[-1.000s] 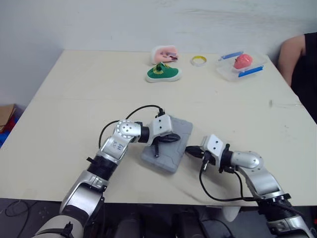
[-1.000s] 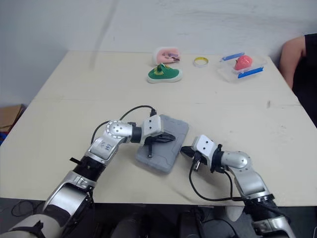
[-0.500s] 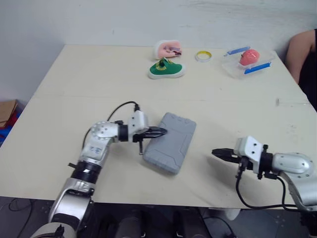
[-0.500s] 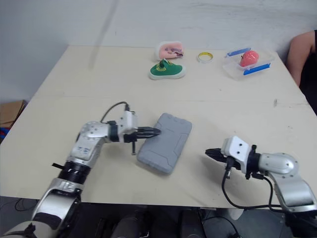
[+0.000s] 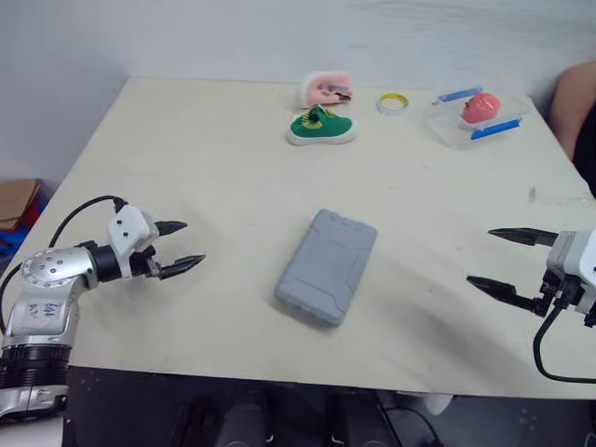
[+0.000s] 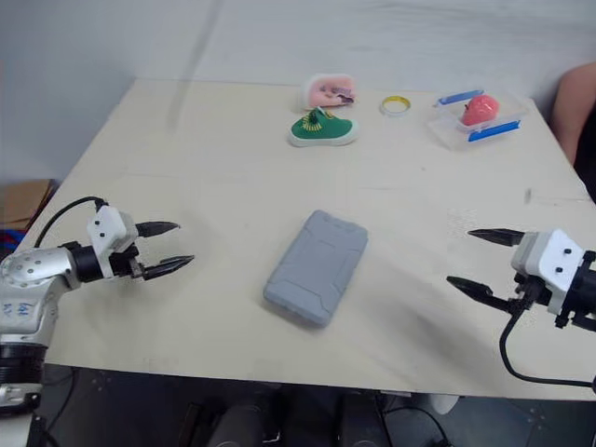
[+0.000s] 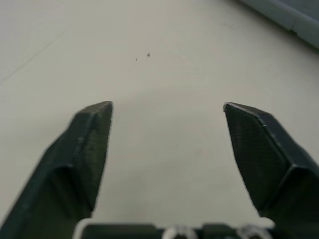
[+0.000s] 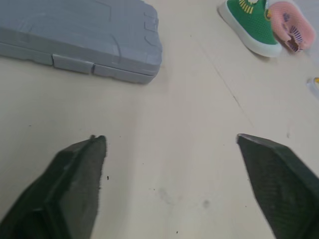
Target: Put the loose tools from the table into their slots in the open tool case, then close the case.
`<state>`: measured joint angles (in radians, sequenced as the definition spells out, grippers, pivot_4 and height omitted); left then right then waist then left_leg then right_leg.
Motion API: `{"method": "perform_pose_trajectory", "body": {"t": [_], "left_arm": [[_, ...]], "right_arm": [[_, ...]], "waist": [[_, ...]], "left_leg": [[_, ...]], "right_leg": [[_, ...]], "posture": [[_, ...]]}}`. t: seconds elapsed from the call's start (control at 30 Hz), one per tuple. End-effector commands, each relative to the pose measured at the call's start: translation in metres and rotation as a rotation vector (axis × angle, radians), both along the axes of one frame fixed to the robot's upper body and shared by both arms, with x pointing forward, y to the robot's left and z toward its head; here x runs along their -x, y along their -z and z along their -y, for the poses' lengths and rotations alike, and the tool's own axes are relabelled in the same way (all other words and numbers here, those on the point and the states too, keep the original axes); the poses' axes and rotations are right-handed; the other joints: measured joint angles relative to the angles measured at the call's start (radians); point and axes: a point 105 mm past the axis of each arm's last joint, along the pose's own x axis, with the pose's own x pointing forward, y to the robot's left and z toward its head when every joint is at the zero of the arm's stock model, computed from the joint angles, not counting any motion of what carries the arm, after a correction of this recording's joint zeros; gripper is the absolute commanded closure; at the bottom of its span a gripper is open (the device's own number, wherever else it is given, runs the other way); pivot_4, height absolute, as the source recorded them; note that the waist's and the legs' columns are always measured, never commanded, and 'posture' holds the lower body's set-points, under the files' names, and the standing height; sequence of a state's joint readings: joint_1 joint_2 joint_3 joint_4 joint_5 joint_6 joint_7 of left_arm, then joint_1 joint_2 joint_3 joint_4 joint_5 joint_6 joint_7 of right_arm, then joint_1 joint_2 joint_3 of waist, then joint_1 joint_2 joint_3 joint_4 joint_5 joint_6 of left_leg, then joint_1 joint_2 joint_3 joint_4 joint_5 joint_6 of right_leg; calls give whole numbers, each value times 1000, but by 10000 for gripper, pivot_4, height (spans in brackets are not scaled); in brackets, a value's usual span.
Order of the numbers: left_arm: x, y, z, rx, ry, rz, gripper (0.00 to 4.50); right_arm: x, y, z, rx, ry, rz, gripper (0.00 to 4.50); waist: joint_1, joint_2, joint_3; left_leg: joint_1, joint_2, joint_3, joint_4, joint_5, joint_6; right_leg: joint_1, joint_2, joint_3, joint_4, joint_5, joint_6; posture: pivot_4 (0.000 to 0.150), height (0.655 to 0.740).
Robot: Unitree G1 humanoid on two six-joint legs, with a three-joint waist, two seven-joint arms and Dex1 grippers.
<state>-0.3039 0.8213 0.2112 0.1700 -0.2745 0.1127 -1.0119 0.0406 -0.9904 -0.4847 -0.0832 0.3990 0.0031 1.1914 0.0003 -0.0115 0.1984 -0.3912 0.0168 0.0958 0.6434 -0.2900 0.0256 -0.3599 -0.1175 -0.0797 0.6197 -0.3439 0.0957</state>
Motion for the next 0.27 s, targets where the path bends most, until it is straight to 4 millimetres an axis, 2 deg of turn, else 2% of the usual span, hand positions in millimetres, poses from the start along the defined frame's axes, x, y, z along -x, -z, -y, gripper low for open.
{"method": "perform_pose_trajectory", "body": {"t": [0.03, 0.17, 0.27], "left_arm": [[1, -17, -4, -7, -21, 61, 519], [0, -20, 1, -8, -15, 93, 519], [2, -20, 7, -17, 16, 109, 519]], "right_arm": [[-2, -20, 4, 27, 4, 59, 0], [-8, -20, -2, 20, -2, 72, 0], [-10, -19, -4, 9, 0, 80, 0]], "waist": [[-1, 2, 2], [-2, 3, 2], [-2, 3, 2]], "left_leg": [[0, 0, 0, 0, 0, 0], [0, 0, 0, -5, 3, -4], [0, 0, 1, -8, 7, 0]], "right_leg": [[0, 0, 0, 0, 0, 0], [-2, 0, 0, -1, 0, -1], [-2, 1, -1, -3, 0, -1]], "posture": [[1500, 7400], [1500, 7400], [1500, 7400]]}}
